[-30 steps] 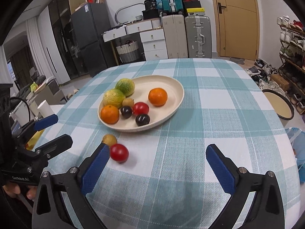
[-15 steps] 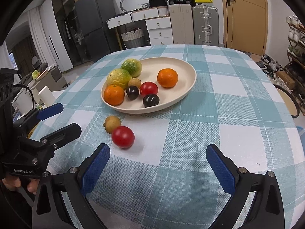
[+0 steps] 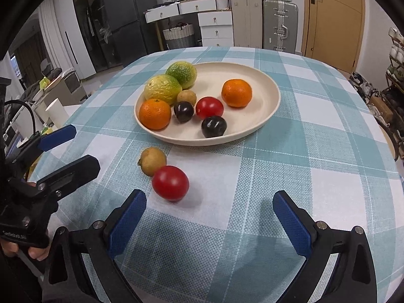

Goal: Organize fruits
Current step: 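Withdraw both tools from the plate toward the last two fruits, then grasp the second red tomato with the right gripper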

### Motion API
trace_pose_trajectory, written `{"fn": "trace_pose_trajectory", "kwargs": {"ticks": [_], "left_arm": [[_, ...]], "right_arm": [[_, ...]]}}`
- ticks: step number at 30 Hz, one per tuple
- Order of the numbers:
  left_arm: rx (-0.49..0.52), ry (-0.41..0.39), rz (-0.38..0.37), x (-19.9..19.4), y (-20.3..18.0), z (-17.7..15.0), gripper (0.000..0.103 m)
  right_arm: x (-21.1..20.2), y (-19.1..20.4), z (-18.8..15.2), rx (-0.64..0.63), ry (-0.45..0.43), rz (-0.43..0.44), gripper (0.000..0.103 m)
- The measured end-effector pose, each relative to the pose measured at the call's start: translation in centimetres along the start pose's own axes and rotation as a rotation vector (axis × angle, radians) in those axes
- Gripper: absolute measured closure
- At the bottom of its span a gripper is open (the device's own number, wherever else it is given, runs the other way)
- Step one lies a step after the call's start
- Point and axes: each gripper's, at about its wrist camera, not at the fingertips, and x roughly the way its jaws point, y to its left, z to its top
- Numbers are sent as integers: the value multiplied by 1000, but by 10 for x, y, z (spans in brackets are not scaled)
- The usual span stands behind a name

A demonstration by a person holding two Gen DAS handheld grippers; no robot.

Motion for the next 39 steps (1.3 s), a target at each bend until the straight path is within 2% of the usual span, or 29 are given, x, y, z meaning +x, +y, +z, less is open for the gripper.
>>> {"fn": "trace_pose_trajectory", "kwargs": {"ticks": [8,14,19,24,39], "left_arm": [[-23,6,5,0,5,0,1],[-37,11,-1,2,8,0,1],[-39,14,-5,3,9,-1,1],[-39,14,-5,3,9,-1,1],[-43,16,-5,4,9,-2,1]], "right_arm": [[11,15,4,-44,30,-17,0],[16,10,8,-16,39,-80,0],[14,5,9,-19,34,-76,2],[11,12,7,-57,24,-57,20],[5,25,7,-73,9,21,46]]}}
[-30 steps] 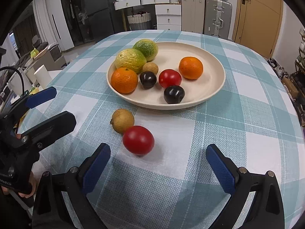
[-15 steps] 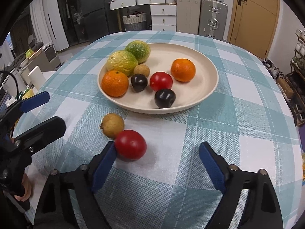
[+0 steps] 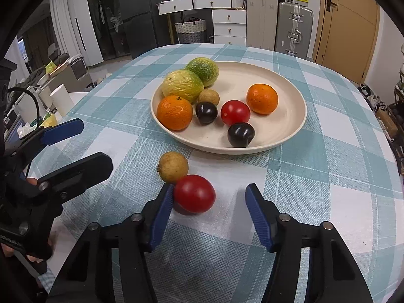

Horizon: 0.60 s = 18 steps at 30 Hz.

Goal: Organize fruits
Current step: 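Grasp the second red tomato with the right gripper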

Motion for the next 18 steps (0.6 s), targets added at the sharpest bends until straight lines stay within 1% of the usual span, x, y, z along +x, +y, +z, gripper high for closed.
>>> {"fn": "trace_pose_trajectory", "kwargs": {"ticks": [5,7,13,18], "left_arm": [[1,0,0,0,0,0,1],[0,1,-1,0,0,0,1],[-1,2,-1,0,0,0,1],[1,0,-6,1,0,-2,1]], "right_arm": [[-1,0,-1,3,-5,8,48],[-1,0,-1,2,-7,17,52],[-2,0,-1,10,-8,50,70],[-9,-3,-7,36,-25,79,71]]}}
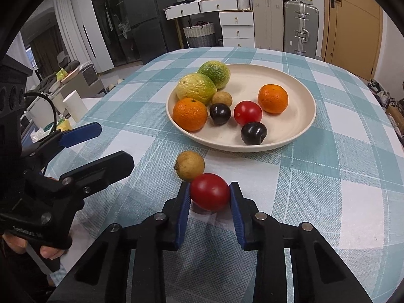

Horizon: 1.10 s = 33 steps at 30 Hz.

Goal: Organize fruits
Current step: 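Grasp the second red tomato with the right gripper, then grasp the brown round fruit with the left gripper while the right gripper holds the tomato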

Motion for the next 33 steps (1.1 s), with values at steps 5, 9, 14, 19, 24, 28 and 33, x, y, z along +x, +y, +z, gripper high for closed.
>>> {"fn": "trace_pose_trajectory", "kwargs": {"ticks": [5,9,14,19,24,28,33], "left_arm": [[-5,0,-31,0,-2,-2,1],[6,19,-35,3,-10,-3,1],[68,68,-1,13,-28,-3,1],[78,134,-7,30,-36,-2,1],[85,158,-22,42,-42,3,14],[125,183,-19,51,-53,4,31],[143,198,-39,58,-61,5,45]], "right_arm": [[-19,-9,-10,27,-51,3,71],[-30,-17,-12,38,-71,-6,71],[-35,-27,-11,55,-81,-11,71],[-40,-35,-11,54,-90,-14,71],[-46,-48,-10,88,-103,-23,71],[-51,-54,-10,102,-110,-21,71],[-52,-56,-10,108,-111,-16,71]]}}
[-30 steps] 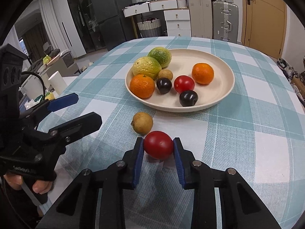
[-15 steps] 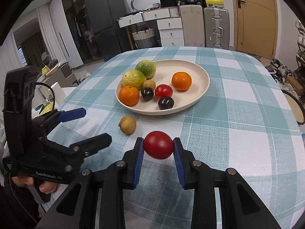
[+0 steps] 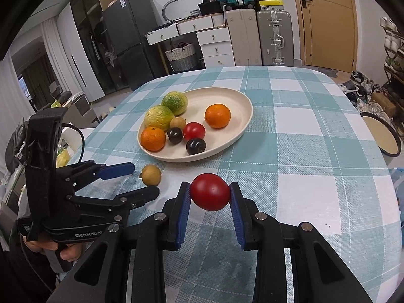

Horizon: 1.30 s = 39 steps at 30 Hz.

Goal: Organize fruits
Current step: 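Grasp the brown round fruit with the left gripper while the right gripper holds the tomato, then carry the brown fruit and tomato onto the plate and open both grippers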

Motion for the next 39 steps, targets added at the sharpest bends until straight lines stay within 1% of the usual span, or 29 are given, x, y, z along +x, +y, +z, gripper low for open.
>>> {"fn": "trace_pose_trajectory", "kwargs": {"ticks": [4,7,11,16,21,25,30,34,39], "left_arm": [[14,4,-26,4,-4,3,59],[24,1,-33,4,-6,4,77],[27,-3,-36,3,-6,5,78],[28,-30,-39,-3,-4,4,78],[17,-75,-48,-12,-2,4,78],[7,-127,-58,-23,2,5,78],[25,-168,-39,-30,4,12,78],[29,-179,-29,-28,7,21,78],[13,-192,-45,-23,9,31,78]], "right_arm": [[-1,2,-1,-5,4,1,71],[0,4,-2,-7,7,3,71],[1,6,-3,-14,9,6,71],[3,8,-3,-18,13,11,71],[4,9,-4,-20,8,7,71],[5,9,-4,-21,3,5,71],[5,9,-3,-20,-2,5,71],[6,8,-1,-17,-13,4,71],[8,7,3,-18,-24,3,71]]}}
